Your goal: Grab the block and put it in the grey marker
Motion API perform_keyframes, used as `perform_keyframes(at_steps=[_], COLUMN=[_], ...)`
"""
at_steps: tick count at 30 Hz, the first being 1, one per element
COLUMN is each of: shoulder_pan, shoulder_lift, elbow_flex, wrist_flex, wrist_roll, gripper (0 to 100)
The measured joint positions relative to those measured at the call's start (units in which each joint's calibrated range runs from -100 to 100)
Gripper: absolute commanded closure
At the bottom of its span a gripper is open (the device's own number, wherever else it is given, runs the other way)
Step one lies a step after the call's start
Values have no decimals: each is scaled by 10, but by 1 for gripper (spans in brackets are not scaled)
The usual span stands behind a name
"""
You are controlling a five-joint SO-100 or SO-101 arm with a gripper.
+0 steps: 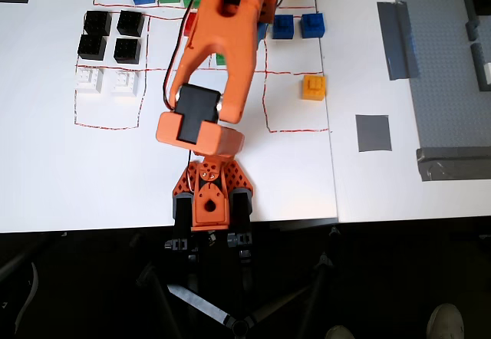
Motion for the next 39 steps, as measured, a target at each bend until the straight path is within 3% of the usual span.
perform_keyframes(at_steps=[7, 18, 39], shoulder_pan=[123, 258, 282], shoulder_lift=[0, 3, 209], elbow_flex=[0, -31, -137], wrist_flex=[17, 47, 40], wrist_roll=[39, 109, 118], gripper=[85, 74, 68])
